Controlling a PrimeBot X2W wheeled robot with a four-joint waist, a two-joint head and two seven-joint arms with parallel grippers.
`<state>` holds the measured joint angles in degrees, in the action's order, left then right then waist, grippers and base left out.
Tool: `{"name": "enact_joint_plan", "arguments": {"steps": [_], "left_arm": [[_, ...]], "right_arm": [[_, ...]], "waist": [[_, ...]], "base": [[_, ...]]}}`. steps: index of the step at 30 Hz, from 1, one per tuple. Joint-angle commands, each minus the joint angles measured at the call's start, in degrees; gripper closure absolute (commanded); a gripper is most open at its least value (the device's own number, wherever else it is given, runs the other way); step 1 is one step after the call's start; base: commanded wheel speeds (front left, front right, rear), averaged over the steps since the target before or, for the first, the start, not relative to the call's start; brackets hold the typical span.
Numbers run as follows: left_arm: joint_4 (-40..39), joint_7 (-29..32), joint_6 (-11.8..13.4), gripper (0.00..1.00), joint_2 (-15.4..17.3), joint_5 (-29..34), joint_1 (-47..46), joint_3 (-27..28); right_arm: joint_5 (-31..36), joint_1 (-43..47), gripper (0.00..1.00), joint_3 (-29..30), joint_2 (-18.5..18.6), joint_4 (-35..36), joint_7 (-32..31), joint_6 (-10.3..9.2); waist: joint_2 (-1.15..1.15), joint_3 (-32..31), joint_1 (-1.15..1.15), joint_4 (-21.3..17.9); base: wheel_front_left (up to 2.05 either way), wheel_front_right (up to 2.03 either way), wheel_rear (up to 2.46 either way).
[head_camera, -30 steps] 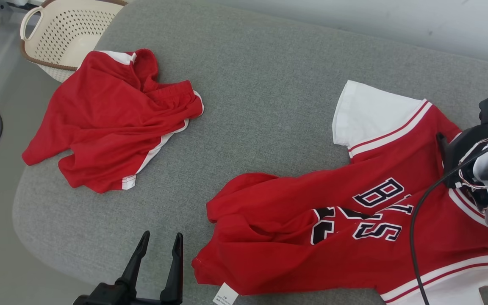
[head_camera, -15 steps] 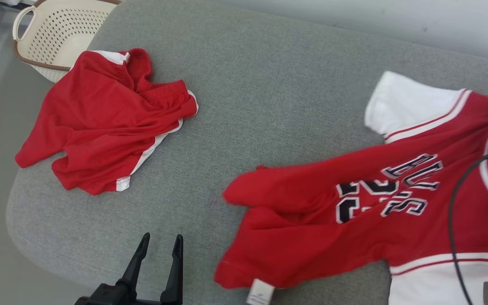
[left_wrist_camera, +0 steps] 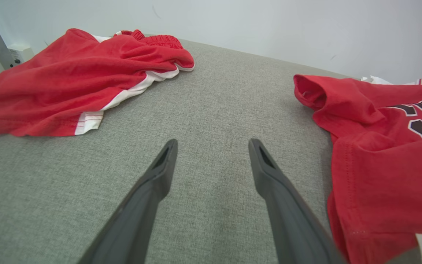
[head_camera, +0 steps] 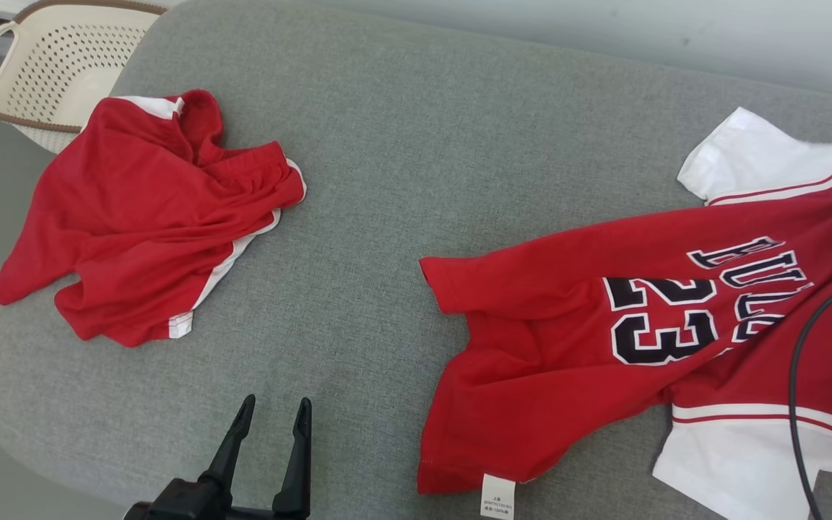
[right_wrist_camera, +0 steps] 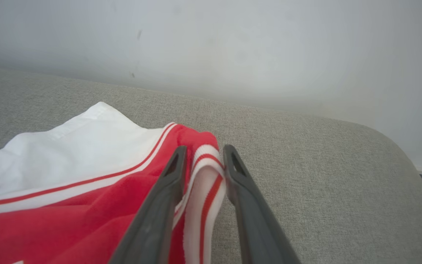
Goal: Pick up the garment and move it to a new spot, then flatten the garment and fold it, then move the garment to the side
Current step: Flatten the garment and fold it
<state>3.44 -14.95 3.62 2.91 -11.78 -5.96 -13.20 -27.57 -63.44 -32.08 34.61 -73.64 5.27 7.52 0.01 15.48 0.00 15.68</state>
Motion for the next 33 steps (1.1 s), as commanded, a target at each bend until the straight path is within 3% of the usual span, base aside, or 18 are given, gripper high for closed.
{"name": "enact_joint_plan", "arguments": {"steps": [1,13,24,33], "left_arm": [[0.22,-0.29,-0.11,0.00,0.01,0.30,0.24,0.12],[0.51,-0.29,-0.68,0.00,0.01,1.07,2.67,1.81],[-0.59,-0.29,-0.18,0.00,0.01,1.36,5.33,3.48],[-1.81,-0.29,-0.15,0.00,-0.01,2.11,7.45,5.17]], "right_arm": [[0.25,0.69,0.00,0.11,-0.52,-0.07,0.58,-0.06],[0.28,3.03,0.00,2.58,-3.92,3.66,9.91,-0.06],[4.33,20.15,0.00,12.72,-5.59,27.75,9.95,-0.06],[9.57,36.96,0.00,22.74,-10.89,44.32,9.96,-0.06]], "waist": [[-0.01,-0.45,0.00,-0.36],[-0.01,-5.39,0.00,-3.58],[-0.01,-8.76,0.00,-7.33],[-0.01,-11.55,0.00,-10.01]], "base": [[0.00,0.00,0.00],[0.00,0.00,0.00],[0.00,0.00,0.00],[0.00,0.00,0.00]]}}
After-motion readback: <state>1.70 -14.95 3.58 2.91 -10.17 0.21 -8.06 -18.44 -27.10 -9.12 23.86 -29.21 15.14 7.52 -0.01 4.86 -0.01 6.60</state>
